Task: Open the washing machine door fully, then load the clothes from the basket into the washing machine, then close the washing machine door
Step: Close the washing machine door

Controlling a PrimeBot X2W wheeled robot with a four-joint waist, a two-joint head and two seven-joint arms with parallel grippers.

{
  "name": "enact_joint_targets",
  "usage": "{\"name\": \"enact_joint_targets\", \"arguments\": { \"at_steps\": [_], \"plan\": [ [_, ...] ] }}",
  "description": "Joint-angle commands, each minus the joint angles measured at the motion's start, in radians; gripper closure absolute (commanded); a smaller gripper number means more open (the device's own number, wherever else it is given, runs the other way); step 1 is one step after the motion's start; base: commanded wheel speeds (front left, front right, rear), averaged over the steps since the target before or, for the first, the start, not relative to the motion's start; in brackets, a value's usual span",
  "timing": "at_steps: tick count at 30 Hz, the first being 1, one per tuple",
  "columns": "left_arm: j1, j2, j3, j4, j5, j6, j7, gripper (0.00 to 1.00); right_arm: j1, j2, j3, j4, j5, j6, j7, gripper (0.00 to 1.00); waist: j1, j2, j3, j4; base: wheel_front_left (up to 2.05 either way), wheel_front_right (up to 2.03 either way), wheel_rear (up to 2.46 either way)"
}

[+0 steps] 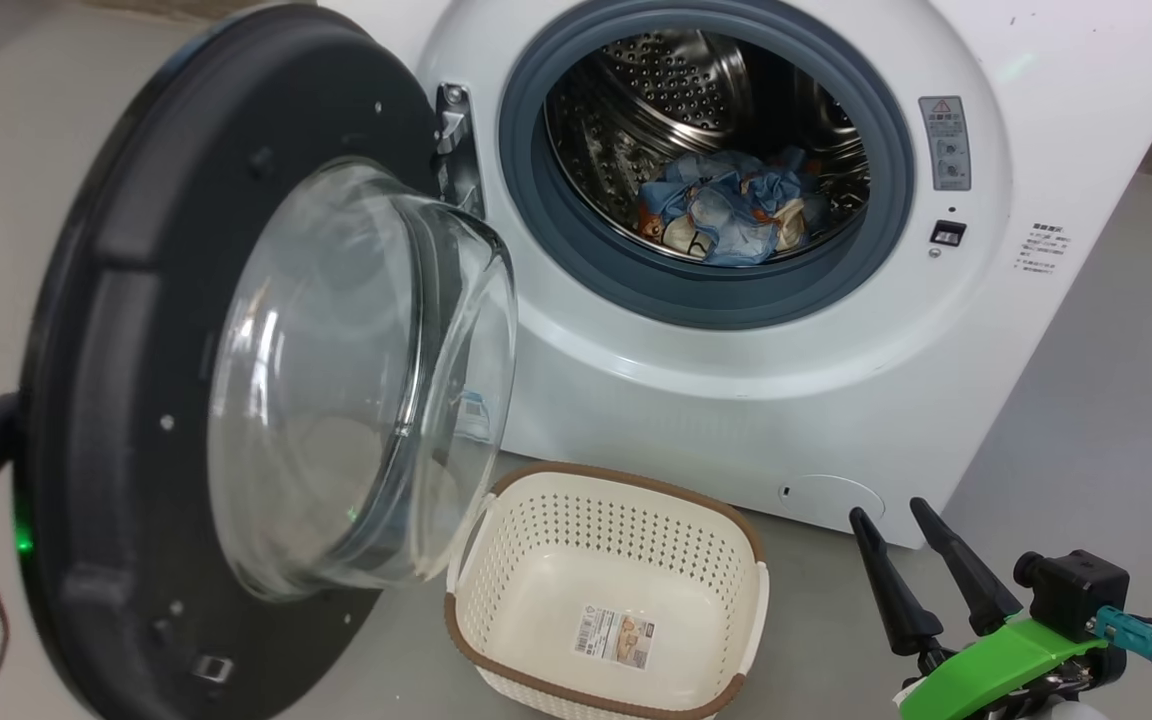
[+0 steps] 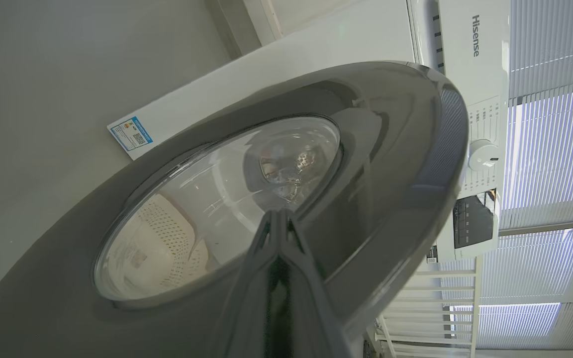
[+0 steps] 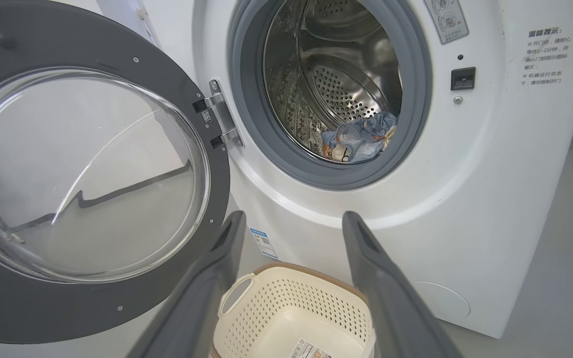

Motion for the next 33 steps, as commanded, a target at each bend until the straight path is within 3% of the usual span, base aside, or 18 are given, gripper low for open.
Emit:
{"name": "enact_joint_targets", "arguments": {
  "at_steps": [1,15,33],
  "plan": [
    [-0.007,0.030,0.005,-0.059,0.000,0.009,0.022,1.00,-0.006,-0.013,0.017,-0.015,0.007,0.002,-0.005,0.00,0.0000,-0.0001,-0.001,-0.004,0.00,0.00,0.00],
    [0.029,-0.049,-0.073,-0.226,-0.016,0.055,0.056,1.00,-0.019,-0.013,0.033,-0.003,0.010,0.002,-0.005,0.00,0.0000,-0.0001,-0.005,-0.060,0.00,0.00,0.00],
    [0.017,-0.161,-0.092,-0.273,-0.031,0.070,-0.003,1.00,-0.029,-0.032,0.044,-0.001,0.011,0.002,-0.005,0.00,0.0000,-0.0001,-0.006,-0.249,0.00,0.00,0.00]
  ]
}}
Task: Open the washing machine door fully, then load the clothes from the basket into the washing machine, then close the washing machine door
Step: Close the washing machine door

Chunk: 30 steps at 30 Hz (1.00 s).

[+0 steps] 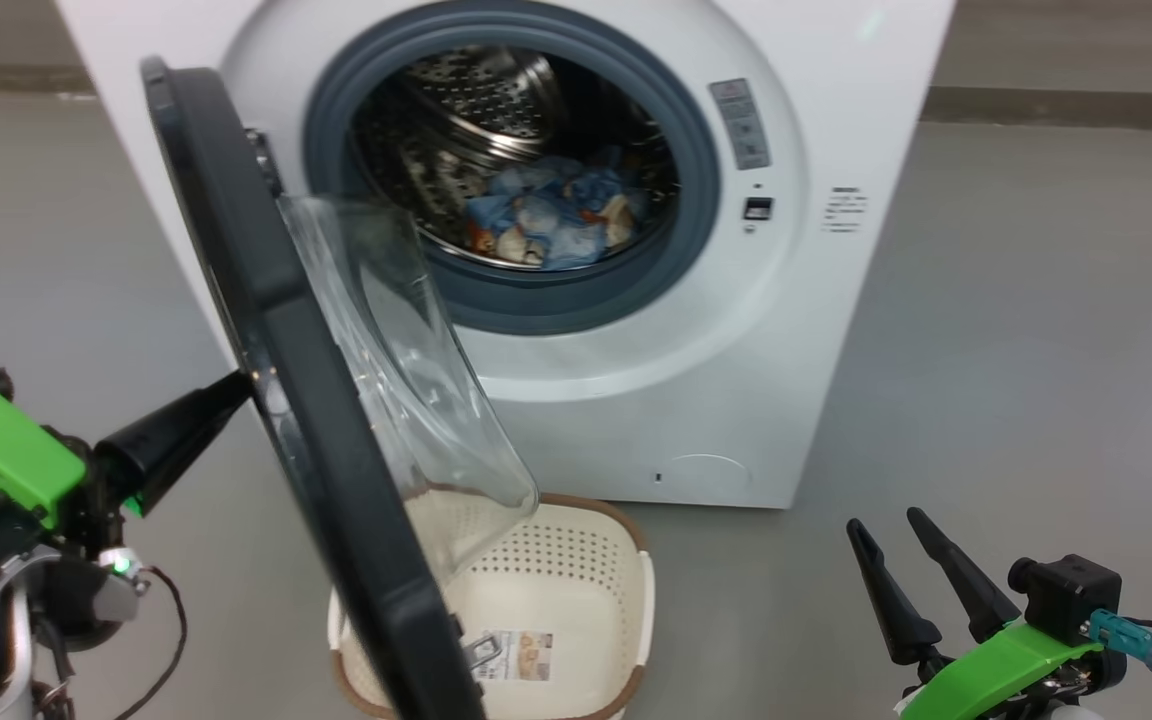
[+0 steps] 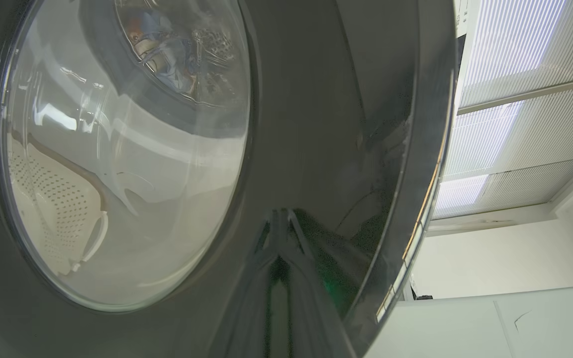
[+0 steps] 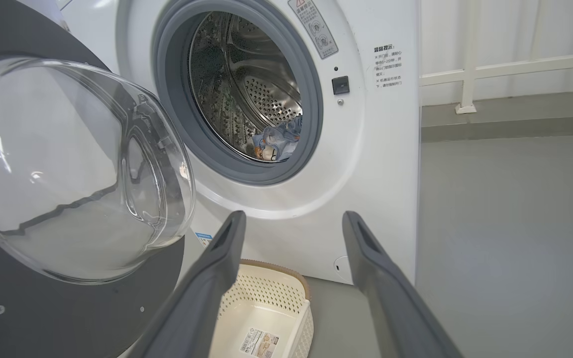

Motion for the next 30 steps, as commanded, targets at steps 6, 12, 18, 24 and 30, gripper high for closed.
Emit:
{"name": "enact_joint_targets", "arguments": {
  "at_steps": [6,12,18,24,30],
  "plan": [
    [-0.056,-0.014,0.020,-0.020,-0.003,-0.009,-0.031,1.00,-0.033,-0.017,0.018,-0.022,0.010,0.002,-0.005,0.00,-0.0001,0.0000,0.009,-0.097,0.00,0.00,0.00],
    [-0.089,-0.034,0.025,0.004,0.009,-0.018,-0.070,1.00,-0.038,-0.019,0.015,-0.024,0.011,0.002,-0.005,0.00,-0.0001,0.0000,0.024,-0.167,0.00,0.00,0.00],
    [-0.124,-0.042,0.029,0.037,0.018,-0.039,-0.099,1.00,-0.042,-0.019,0.011,-0.027,0.009,0.002,-0.005,0.00,-0.0001,0.0000,0.039,-0.227,0.00,0.00,0.00],
    [-0.153,-0.050,0.038,0.074,0.029,-0.057,-0.133,1.00,-0.049,-0.019,0.012,-0.029,0.008,0.002,-0.005,0.00,-0.0001,0.0000,0.048,-0.267,0.00,0.00,0.00],
    [-0.178,-0.052,0.041,0.104,0.042,-0.079,-0.161,1.00,-0.052,-0.019,0.009,-0.031,0.007,0.002,-0.005,0.00,-0.0001,0.0000,0.062,-0.304,0.00,0.00,0.00]
  ]
}}
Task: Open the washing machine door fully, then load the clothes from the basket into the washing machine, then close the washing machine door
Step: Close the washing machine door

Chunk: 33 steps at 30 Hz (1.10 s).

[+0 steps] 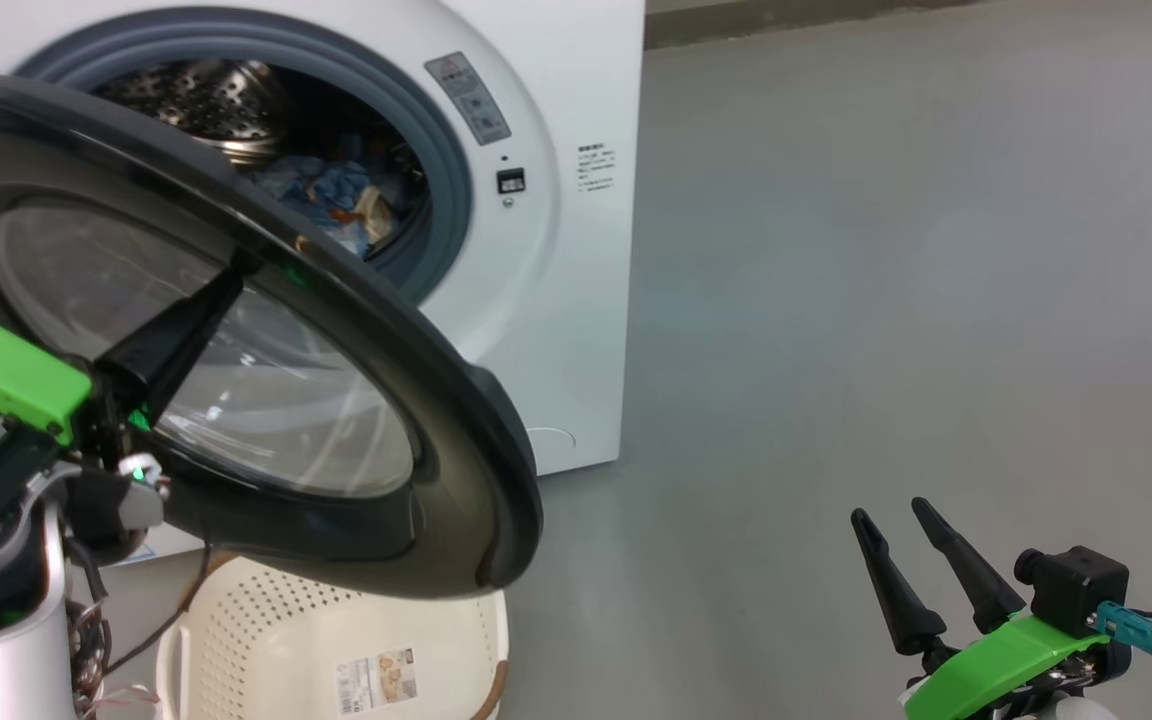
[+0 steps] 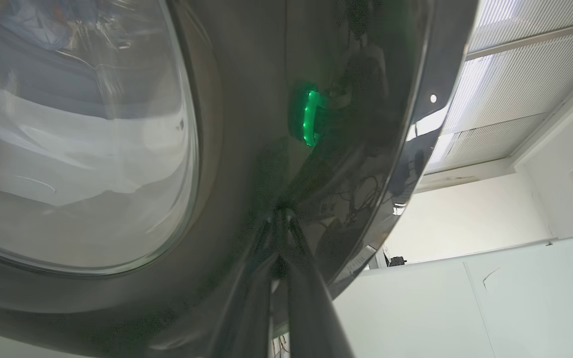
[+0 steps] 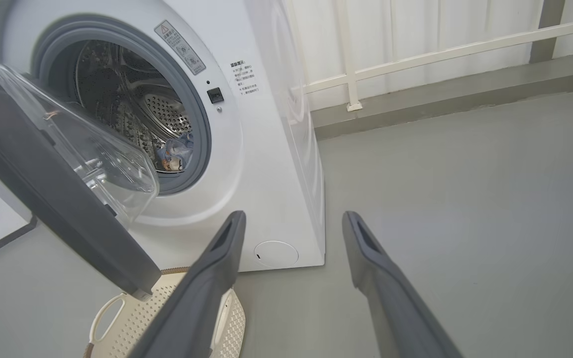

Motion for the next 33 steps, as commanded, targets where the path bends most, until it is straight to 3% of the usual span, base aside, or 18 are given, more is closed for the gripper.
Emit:
{"name": "enact_joint_targets", "arguments": {
  "at_steps": [1,19,33],
  "plan": [
    [-0.059,0.027,0.029,-0.018,0.014,-0.015,-0.008,1.00,-0.043,-0.012,0.011,-0.027,0.000,0.002,-0.005,0.00,0.0000,0.0000,0.015,-0.019,0.00,0.00,0.00],
    [-0.172,0.043,0.043,0.115,0.052,-0.090,-0.086,1.00,-0.062,0.016,-0.006,-0.039,-0.008,0.002,-0.005,0.00,0.0000,0.0000,0.076,-0.090,0.00,0.00,0.00],
    [-0.173,0.045,0.047,0.150,0.049,-0.127,-0.094,1.00,-0.064,0.012,-0.012,-0.033,-0.011,0.002,-0.005,0.00,0.0000,0.0000,0.066,-0.069,0.00,0.00,0.00]
  ]
}}
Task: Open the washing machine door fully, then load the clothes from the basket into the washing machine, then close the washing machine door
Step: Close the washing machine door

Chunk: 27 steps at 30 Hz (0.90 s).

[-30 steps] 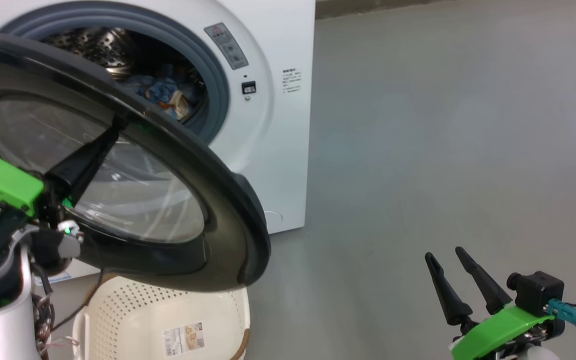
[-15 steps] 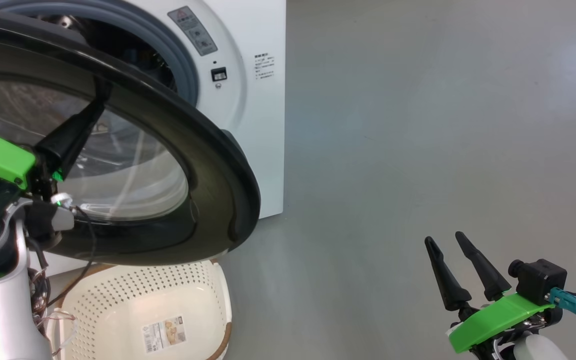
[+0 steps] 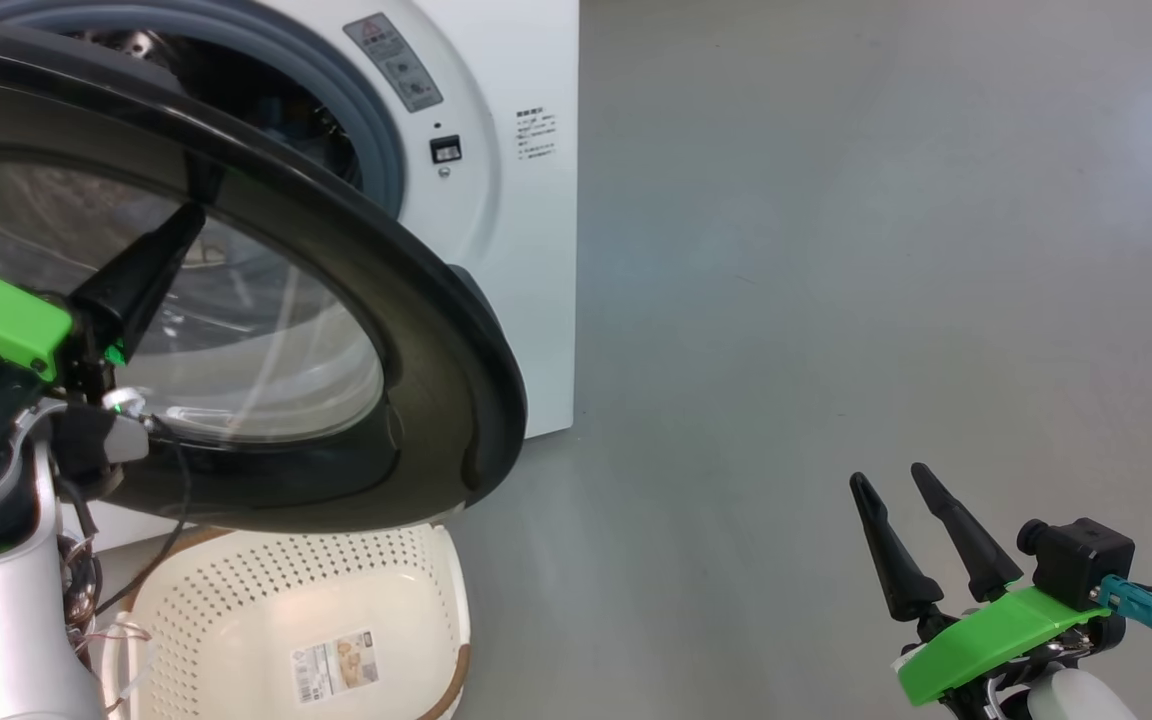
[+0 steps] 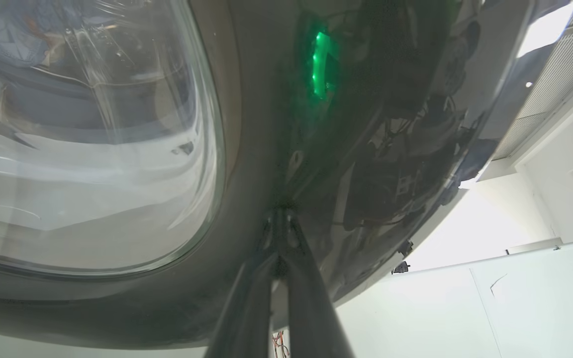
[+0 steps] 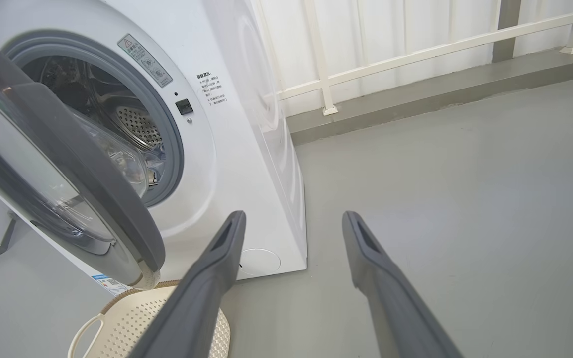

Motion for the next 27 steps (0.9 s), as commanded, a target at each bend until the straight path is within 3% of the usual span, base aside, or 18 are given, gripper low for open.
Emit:
{"name": "enact_joint_targets", "arguments": {
  "at_steps": [1,14,17,18,23,27],
  "plan": [
    [-0.036,0.042,0.029,-0.025,0.006,-0.020,-0.002,1.00,-0.026,-0.015,0.015,-0.020,-0.011,0.002,-0.005,0.00,0.0000,-0.0001,-0.004,0.008,0.00,0.00,0.00],
    [0.035,0.055,0.027,-0.075,0.017,-0.056,0.001,1.00,-0.015,-0.022,0.019,-0.015,-0.009,0.002,-0.005,0.00,0.0000,-0.0001,-0.030,0.062,0.00,0.00,0.00],
    [0.066,0.071,0.018,-0.093,0.040,-0.075,-0.004,0.36,-0.011,-0.024,0.020,-0.013,-0.009,0.002,-0.005,0.00,0.0000,-0.0001,-0.038,0.079,0.00,0.00,0.00],
    [0.077,0.075,0.015,-0.097,0.047,-0.081,-0.004,0.00,-0.010,-0.025,0.021,-0.012,-0.008,0.002,-0.005,0.00,0.0000,-0.0001,-0.041,0.084,0.00,0.00,0.00],
    [0.130,0.085,0.008,-0.131,0.077,-0.109,-0.023,0.00,-0.004,-0.029,0.024,-0.009,-0.006,0.002,-0.005,0.00,0.0000,-0.0001,-0.059,0.110,0.00,0.00,0.00],
    [0.184,0.120,-0.014,-0.164,0.146,-0.172,-0.061,0.00,0.001,-0.031,0.026,-0.007,-0.004,0.002,-0.005,0.00,0.0000,-0.0001,-0.070,0.128,0.00,0.00,0.00]
  ]
}}
